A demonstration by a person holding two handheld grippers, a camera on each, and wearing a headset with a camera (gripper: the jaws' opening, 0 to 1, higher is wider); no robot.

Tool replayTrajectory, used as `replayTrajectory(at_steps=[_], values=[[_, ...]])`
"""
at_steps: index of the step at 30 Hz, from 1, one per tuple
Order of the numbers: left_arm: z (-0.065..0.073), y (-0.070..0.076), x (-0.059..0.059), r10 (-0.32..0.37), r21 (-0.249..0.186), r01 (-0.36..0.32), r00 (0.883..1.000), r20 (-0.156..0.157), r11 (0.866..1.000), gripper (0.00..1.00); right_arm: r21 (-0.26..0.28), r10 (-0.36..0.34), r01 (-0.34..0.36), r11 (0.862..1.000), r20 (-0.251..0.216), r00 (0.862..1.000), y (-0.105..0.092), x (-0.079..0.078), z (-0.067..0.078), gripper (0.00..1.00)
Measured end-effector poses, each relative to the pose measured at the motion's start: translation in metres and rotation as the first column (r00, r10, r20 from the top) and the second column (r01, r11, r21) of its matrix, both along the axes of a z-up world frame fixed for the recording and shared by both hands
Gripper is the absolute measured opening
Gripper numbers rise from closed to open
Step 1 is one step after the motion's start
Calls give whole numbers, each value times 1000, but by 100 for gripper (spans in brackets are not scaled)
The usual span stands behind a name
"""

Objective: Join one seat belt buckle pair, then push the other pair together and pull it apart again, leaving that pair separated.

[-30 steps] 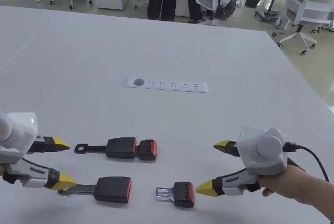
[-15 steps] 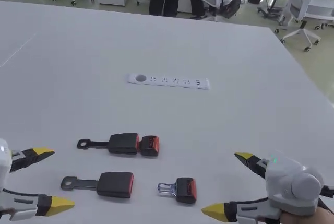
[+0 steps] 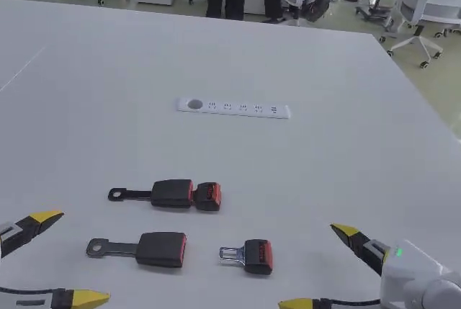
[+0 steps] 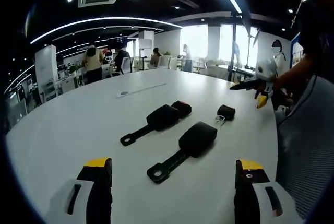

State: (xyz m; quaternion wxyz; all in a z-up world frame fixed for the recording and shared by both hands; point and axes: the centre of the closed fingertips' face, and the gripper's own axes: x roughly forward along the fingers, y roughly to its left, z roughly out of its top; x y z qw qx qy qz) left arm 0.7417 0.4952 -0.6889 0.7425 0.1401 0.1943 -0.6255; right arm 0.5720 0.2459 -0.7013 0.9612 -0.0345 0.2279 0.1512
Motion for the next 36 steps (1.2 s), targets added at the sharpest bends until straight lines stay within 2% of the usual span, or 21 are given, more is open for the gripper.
replayTrajectory(at_steps=[3,7,12,17,22,32,36], values=[[0,0,-5,-3,-16,2,1000,-6,1000,100,-4,2,-2,1000,3,1000,1,-2,-1,100],[-2,0,-9,-6,-26,6,1000,2,1000,100,-17,0,0,1000,13,1000,3,-4,-2,100],[-7,3,-10,1,-14,-1,1000,-4,1000,100,-10,-9,10,1000,15,1000,2,-5,-2,100],[-5,4,-9,12,-26,-12,1000,-1,1000,100,-10,-15,16,1000,23,1000,1,-8,-3,100],[-4,3,-10,15,-39,-16,1000,-14,999,100,4,-29,29,1000,30,999,1,-11,-3,100],[0,3,-6,30,-61,-30,999,-12,998,100,34,-39,38,999,42,998,4,-12,-2,100],[-1,3,-7,25,-56,-26,1000,-10,998,100,35,-39,37,999,45,998,4,-11,-1,100]])
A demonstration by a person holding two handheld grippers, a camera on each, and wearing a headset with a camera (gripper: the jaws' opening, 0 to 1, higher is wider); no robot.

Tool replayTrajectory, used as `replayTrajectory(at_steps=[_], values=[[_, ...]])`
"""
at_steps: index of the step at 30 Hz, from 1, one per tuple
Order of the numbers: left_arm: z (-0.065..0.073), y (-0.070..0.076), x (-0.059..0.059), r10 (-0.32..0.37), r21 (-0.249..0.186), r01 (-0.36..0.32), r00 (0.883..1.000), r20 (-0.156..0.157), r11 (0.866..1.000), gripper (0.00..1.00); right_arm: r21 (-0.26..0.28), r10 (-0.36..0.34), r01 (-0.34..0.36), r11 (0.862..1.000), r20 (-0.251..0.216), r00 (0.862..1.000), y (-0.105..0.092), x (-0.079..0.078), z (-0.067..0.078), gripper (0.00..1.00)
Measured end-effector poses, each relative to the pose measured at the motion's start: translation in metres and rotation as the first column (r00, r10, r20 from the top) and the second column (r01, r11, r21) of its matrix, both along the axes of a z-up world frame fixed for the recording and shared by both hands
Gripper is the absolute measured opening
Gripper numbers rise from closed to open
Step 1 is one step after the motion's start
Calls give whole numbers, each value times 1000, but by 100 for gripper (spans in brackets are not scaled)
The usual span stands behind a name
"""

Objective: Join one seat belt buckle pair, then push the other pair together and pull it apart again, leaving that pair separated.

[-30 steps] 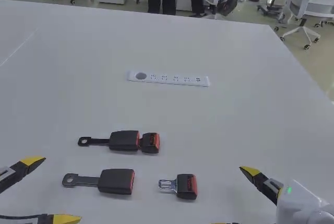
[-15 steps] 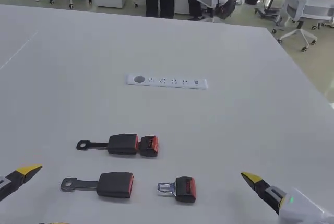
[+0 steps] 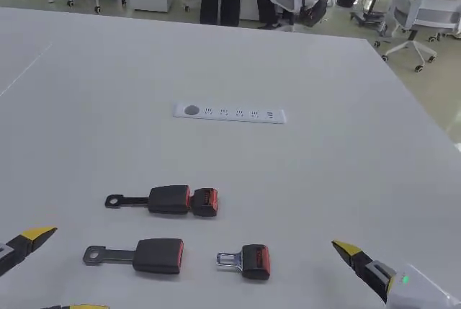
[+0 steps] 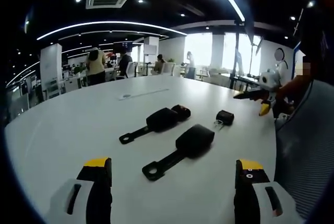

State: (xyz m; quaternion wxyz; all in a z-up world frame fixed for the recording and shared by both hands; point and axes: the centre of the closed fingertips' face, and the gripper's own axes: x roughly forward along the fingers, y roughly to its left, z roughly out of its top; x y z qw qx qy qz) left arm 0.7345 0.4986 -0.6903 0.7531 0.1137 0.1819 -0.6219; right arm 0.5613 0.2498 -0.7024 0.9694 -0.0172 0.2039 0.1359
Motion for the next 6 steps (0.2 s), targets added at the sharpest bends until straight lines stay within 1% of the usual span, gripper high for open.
replayTrajectory(at_steps=[2,6], values=[[0,0,-1,1,-1,-1,1000,-6,1000,100,6,-5,5,1000,7,1000,0,1,1,100],[-1,0,-1,1,1,-1,1000,-5,1000,100,7,-6,6,1000,8,1000,0,2,2,100]])
